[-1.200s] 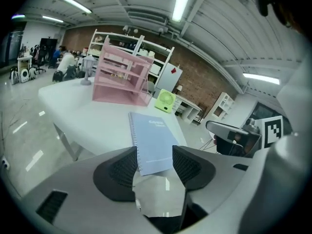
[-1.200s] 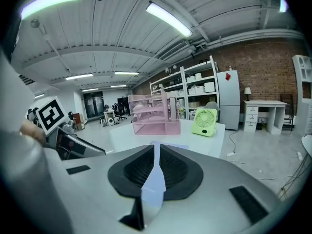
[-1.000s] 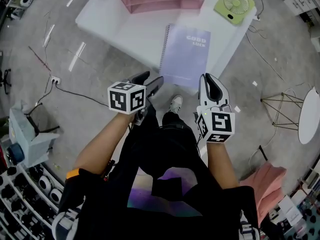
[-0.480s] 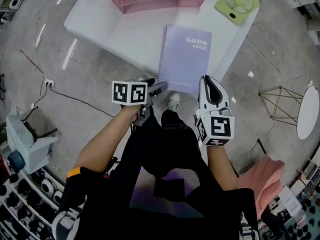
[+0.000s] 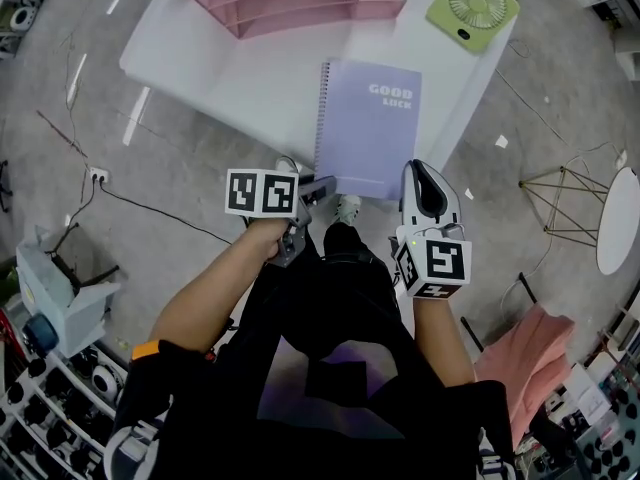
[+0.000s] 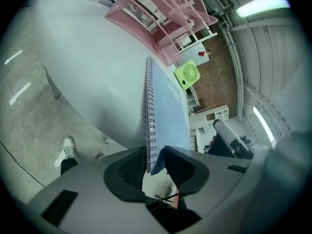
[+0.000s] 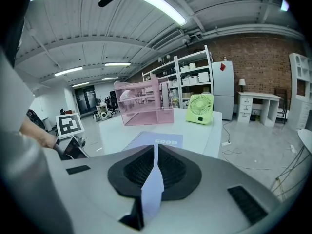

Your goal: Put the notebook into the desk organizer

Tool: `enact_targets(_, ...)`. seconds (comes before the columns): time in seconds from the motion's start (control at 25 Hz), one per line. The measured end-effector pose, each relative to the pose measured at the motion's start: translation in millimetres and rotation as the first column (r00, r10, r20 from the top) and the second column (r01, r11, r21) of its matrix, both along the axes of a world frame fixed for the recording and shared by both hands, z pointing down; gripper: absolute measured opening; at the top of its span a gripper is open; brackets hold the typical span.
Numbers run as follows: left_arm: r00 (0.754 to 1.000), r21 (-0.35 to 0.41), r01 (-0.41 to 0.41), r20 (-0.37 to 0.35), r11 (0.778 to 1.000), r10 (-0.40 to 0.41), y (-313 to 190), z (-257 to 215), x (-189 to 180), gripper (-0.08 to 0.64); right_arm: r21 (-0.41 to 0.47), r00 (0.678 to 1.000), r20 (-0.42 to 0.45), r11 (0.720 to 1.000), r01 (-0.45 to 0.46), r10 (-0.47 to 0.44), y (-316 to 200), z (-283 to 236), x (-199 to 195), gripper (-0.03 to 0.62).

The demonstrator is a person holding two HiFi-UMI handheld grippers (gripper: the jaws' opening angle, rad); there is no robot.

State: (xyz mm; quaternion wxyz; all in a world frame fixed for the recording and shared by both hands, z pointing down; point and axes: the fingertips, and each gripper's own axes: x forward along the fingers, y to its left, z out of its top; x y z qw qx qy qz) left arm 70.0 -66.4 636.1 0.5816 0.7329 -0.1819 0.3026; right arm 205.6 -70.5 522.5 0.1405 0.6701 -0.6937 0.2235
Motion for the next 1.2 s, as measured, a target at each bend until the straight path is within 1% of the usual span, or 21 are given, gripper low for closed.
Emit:
enact_targets(0.12,0.999,-0.053,0.026,-0.031,0.998,-0.027,0.7,-8.8,2.3,0.086,-0.018,0.999,0.049,1.0,-0.023,0.024,5.0,7.0,10.3,0.031)
enact_targets(0.24,0.991,-0.124,0.066,-0.106,0.99,-0.08,0.9,-23.1,6.1,0.058,-0.043,0.993,0.109,0.998,-0.041,0.045,9.5,14.3,19.3,0.039)
enact_targets(0.32,0.978,-0.171,0.09,-0.169,0.981,-0.119,-0.2,-34.1,7.5,0.054,-0.062,0.988,0.143,0.997,-0.047,0.056,11.9,18.7,23.3,0.073)
enact_targets(0.44,0.952,-0.24,0.118,-0.248,0.964,-0.179,-3.4,-51.0,7.2,0.049,-0.091,0.976,0.205,0.994,-0.055,0.073,15.5,25.0,26.1,0.129)
enact_targets(0.52,0.935,-0.284,0.135,-0.28,0.949,-0.217,-5.4,-58.9,7.0,0.048,-0.114,0.957,0.273,0.991,-0.065,0.094,18.8,31.5,27.1,0.154)
enact_targets(0.56,0.928,-0.3,0.142,-0.291,0.943,-0.232,-6.8,-61.8,6.7,0.046,-0.127,0.943,0.317,0.99,-0.068,0.105,20.5,35.2,26.7,0.165)
enact_targets(0.64,0.912,-0.335,0.154,-0.313,0.93,-0.264,-8.7,-70.1,7.1,0.046,-0.158,0.901,0.415,0.985,-0.07,0.13,24.8,42.2,23.0,0.192)
enact_targets(0.72,0.896,-0.356,0.158,-0.341,0.921,-0.285,-10.1,-79.9,8.6,0.046,-0.191,0.845,0.51,0.979,-0.073,0.162,30.3,48.3,17.1,0.217)
enact_targets(0.76,0.886,-0.369,0.161,-0.354,0.915,-0.298,-10.6,-85.4,10.2,0.046,-0.206,0.812,0.555,0.975,-0.08,0.184,33.1,51.1,14.8,0.223)
enact_targets(0.84,0.874,-0.389,0.165,-0.369,0.906,-0.317,-11.5,-93.7,13.2,0.046,-0.233,0.735,0.636,0.967,-0.107,0.235,38.0,55.8,13.2,0.236)
enact_targets(0.92,0.868,-0.396,0.163,-0.378,0.904,-0.322,-12.8,-97.4,14.6,0.046,-0.252,0.641,0.715,0.959,-0.132,0.277,41.8,60.3,12.1,0.244)
enact_targets(1.04,0.861,-0.406,0.158,-0.389,0.9,-0.327,-14.1,-99.0,13.6,0.046,-0.282,0.482,0.818,0.949,-0.142,0.315,44.4,68.5,7.0,0.274)
enact_targets(1.08,0.859,-0.411,0.157,-0.391,0.898,-0.329,-14.5,-99.1,12.4,0.046,-0.296,0.431,0.841,0.945,-0.142,0.328,44.8,71.6,5.1,0.286)
enact_targets(1.2,0.857,-0.42,0.158,-0.391,0.894,-0.335,-15.1,-98.4,8.5,0.046,-0.328,0.3,0.885,0.934,-0.143,0.357,45.2,78.5,1.1,0.296)
